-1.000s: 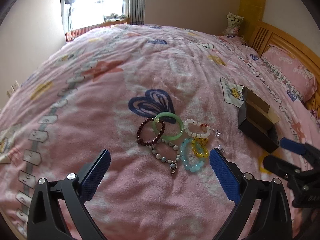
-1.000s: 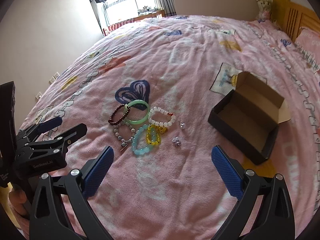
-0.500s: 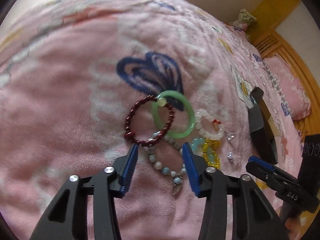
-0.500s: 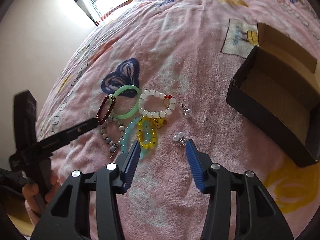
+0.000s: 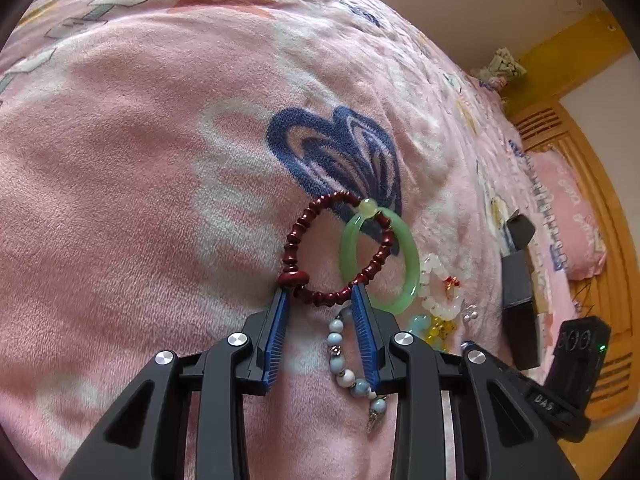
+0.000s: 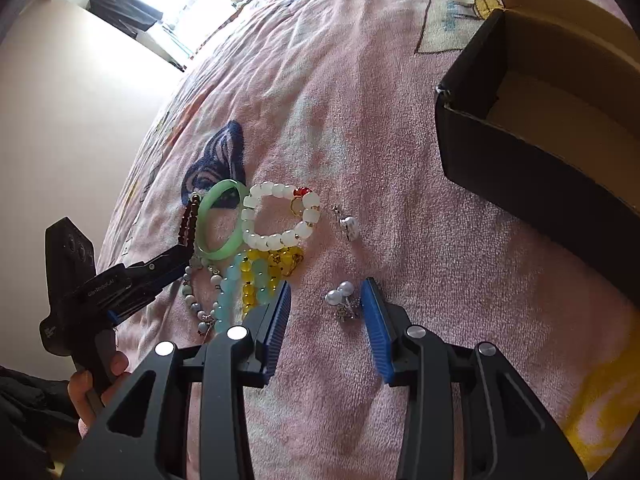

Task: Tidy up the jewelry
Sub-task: 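Grasp the dark red bead bracelet with the left tool while the right tool grasps a silver earring, then carry the red bracelet and silver earring with both tools over the black box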

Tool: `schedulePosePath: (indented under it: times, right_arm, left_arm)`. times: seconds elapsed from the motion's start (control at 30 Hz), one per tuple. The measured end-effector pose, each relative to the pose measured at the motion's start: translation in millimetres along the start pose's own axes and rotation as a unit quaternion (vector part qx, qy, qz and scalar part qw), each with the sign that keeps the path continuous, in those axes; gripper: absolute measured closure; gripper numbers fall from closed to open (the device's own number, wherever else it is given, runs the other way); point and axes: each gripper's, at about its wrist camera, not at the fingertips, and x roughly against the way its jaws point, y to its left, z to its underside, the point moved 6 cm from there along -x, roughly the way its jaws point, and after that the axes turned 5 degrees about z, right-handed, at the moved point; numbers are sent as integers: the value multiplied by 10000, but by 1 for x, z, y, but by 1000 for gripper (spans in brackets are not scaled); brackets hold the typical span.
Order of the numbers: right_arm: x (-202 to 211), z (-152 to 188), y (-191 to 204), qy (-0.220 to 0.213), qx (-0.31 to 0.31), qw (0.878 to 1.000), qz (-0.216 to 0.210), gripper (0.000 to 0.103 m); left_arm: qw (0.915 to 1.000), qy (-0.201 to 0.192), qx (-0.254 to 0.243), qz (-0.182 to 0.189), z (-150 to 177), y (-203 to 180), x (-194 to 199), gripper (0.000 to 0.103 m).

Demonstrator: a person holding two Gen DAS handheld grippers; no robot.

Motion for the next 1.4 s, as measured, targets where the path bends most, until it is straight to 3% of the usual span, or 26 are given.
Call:
schedulePosePath:
  times: [0.23, 0.4, 0.53, 0.63, 0.7, 0.8, 1.1, 1.4]
  right_arm:
    - [1, 3, 1, -64, 113, 9998, 145, 65]
    - [1, 3, 2, -53, 74, 9999, 117, 65]
    - [-2, 3, 7, -100, 257, 9991, 318, 67]
    - [-4, 5, 13, -139, 411, 9979, 481, 68]
    - [-6, 6, 14, -152, 461, 9973, 545, 80]
    - [-7, 7, 13, -118, 350, 9985, 396, 90]
    - [7, 0, 6, -195, 64, 9998, 42, 93]
    - [37, -13, 5, -473, -77, 9986, -202, 93]
  left_arm:
    - [9994, -153, 129, 289, -4, -3, 10, 69]
    - [9997, -134, 171, 83, -6, 0, 3, 69]
    - [9988, -162, 407, 235, -6, 8, -2, 69]
    - [9986, -168, 445, 212, -6, 10, -2, 90]
    - [9980, -168, 548, 266, -6, 14, -2, 92]
    - [9968, -183, 671, 396, -6, 18, 0, 93]
    - [9954, -389, 662, 565, -10, 14, 18, 94]
    - [9960, -647, 249, 561, -12, -17, 39, 94]
